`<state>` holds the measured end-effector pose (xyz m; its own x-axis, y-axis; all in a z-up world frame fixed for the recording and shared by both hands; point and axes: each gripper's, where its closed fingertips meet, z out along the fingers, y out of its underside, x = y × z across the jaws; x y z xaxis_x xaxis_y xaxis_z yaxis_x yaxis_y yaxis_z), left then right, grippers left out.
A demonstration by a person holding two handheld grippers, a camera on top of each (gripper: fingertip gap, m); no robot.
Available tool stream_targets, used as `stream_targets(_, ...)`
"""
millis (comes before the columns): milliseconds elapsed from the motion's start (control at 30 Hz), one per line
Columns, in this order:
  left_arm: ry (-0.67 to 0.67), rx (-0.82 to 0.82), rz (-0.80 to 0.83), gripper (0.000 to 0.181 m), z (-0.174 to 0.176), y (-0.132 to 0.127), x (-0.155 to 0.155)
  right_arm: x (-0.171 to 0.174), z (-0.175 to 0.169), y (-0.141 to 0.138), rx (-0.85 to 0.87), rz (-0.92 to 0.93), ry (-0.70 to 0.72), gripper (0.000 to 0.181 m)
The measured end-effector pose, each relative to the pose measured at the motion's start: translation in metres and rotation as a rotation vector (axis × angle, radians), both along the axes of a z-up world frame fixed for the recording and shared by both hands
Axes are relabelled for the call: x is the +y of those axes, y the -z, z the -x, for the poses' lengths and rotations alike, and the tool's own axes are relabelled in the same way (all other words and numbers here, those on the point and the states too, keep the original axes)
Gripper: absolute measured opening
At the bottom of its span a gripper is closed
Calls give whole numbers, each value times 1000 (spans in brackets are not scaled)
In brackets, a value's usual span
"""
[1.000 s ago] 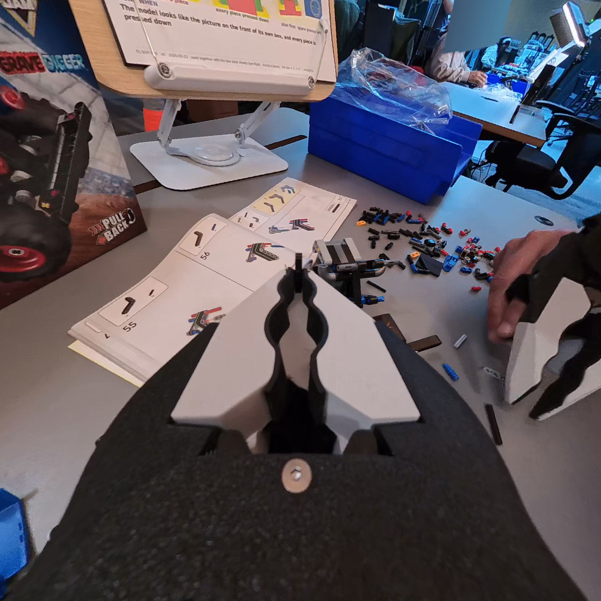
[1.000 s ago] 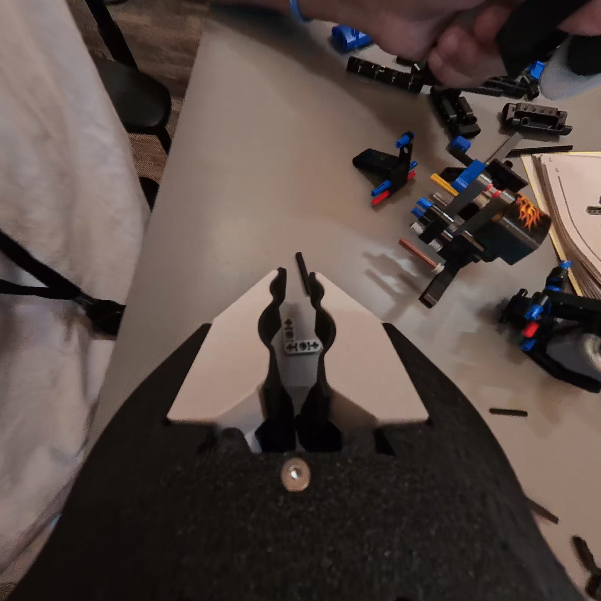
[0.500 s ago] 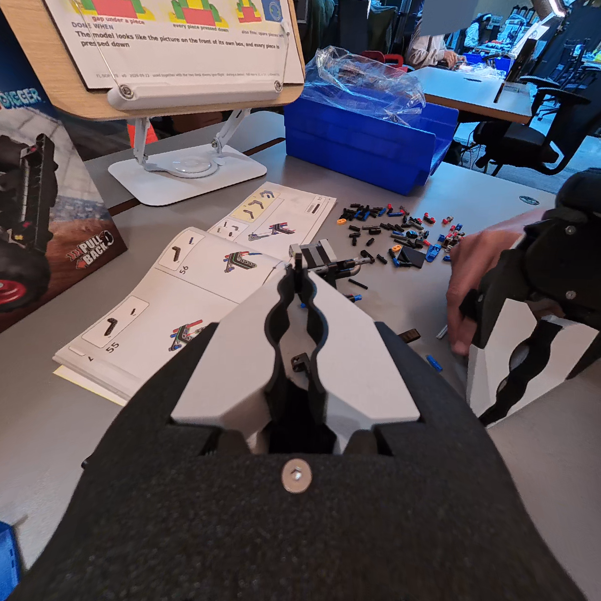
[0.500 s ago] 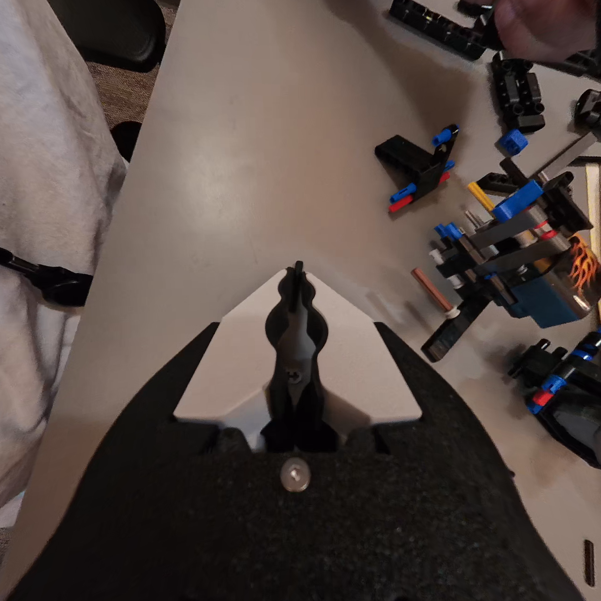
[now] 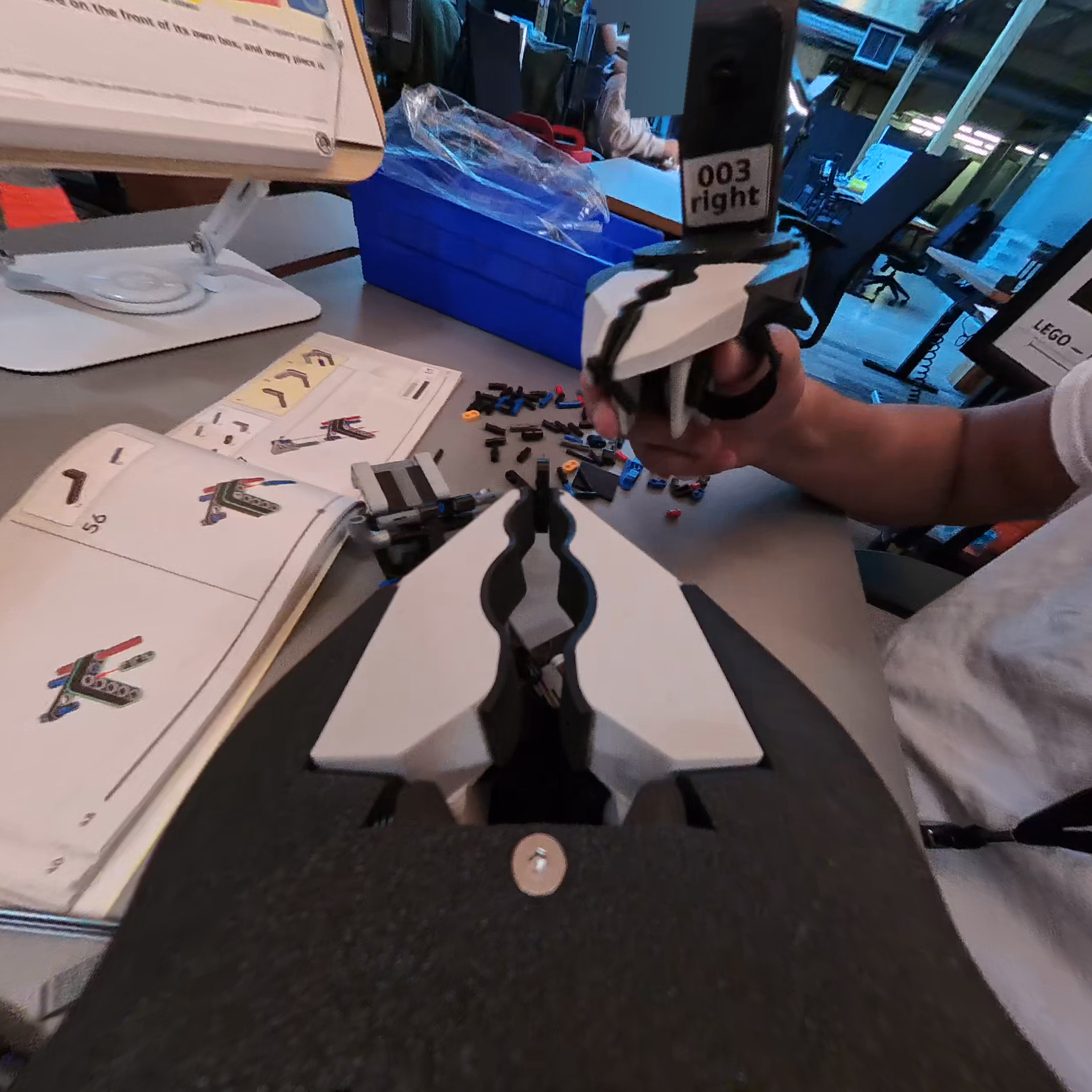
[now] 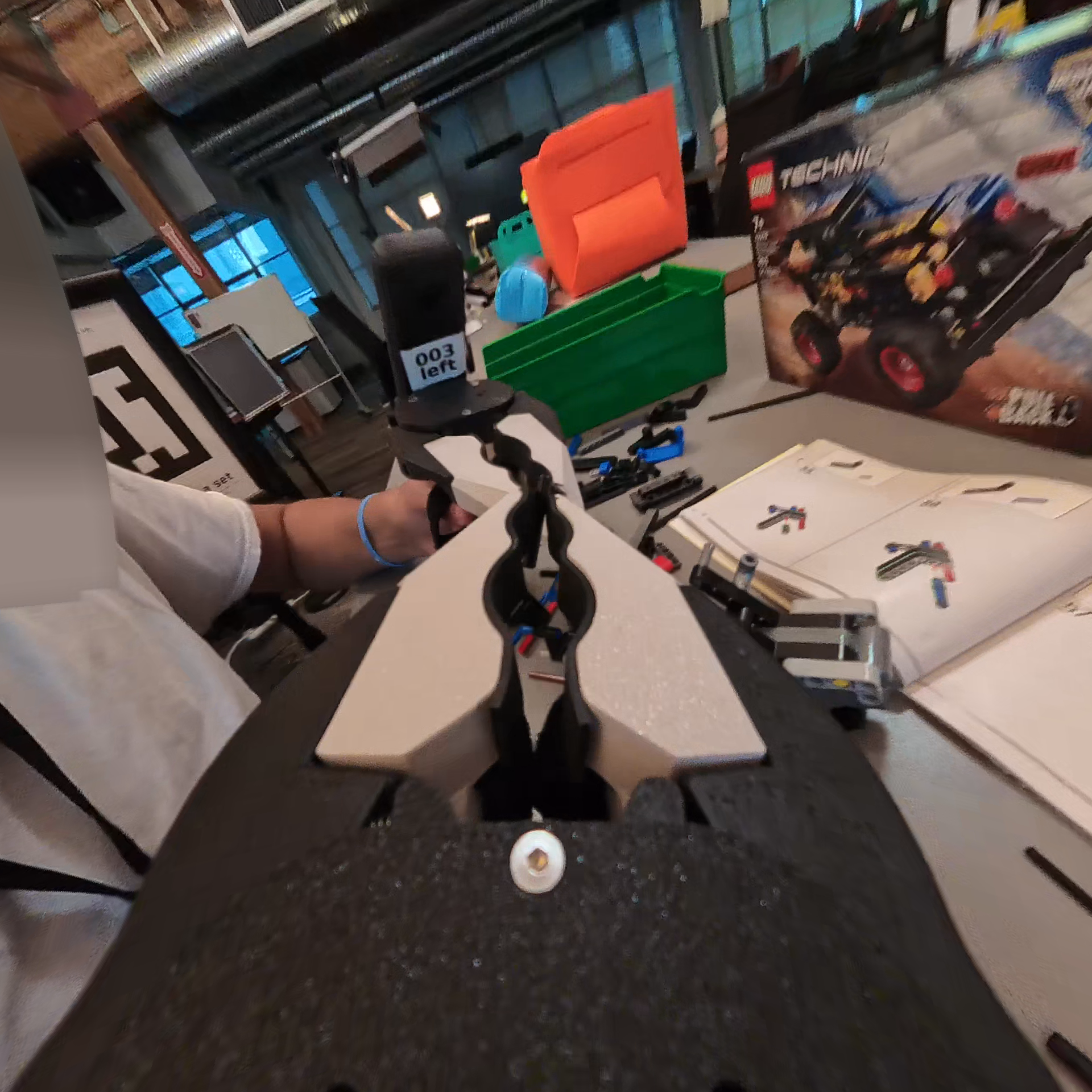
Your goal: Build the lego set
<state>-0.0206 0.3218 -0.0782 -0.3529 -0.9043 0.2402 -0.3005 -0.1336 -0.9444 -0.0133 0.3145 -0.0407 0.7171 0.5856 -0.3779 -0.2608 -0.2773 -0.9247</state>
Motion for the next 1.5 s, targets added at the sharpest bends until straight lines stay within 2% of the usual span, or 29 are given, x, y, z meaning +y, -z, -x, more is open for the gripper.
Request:
stream_targets(67, -9, 10, -7, 2, -1, 3, -2, 1, 10, 18, -66, 74, -37, 2)
stream_targets(167, -50, 19, -40, 2, -4, 6, 1, 7, 18, 36, -191, 88, 19, 1)
stream_targets(300, -72, 31, -48, 2, -5, 9, 2, 17, 16, 31, -255, 58, 118, 1)
stream_targets(467, -77, 55, 20, 2, -5, 11, 4, 21, 16, 34, -306, 43, 156, 2)
stream_targets(767, -10, 43, 127, 2, -3, 6, -3, 17, 19, 31, -264, 22, 86, 2)
stream_targets(967, -16, 29, 7, 2, -4, 7, -8, 16, 13, 15, -13, 59, 43, 2)
stream_targets(1167, 5, 21, 34, 2, -3, 4, -16, 15, 21, 25, -217, -14, 79, 3)
stream_targets(1367, 60, -12, 138, 2, 1, -6, -23, 12, 25, 17, -192, -73, 60, 2)
stream_targets(1433, 43, -25, 94, 2, 0, -6, -19, 9, 25, 12, -216, -95, 63, 2)
stream_targets(1500, -52, -16, -49, 2, -2, 1, 0, 8, 22, 6, -229, -128, 82, 2)
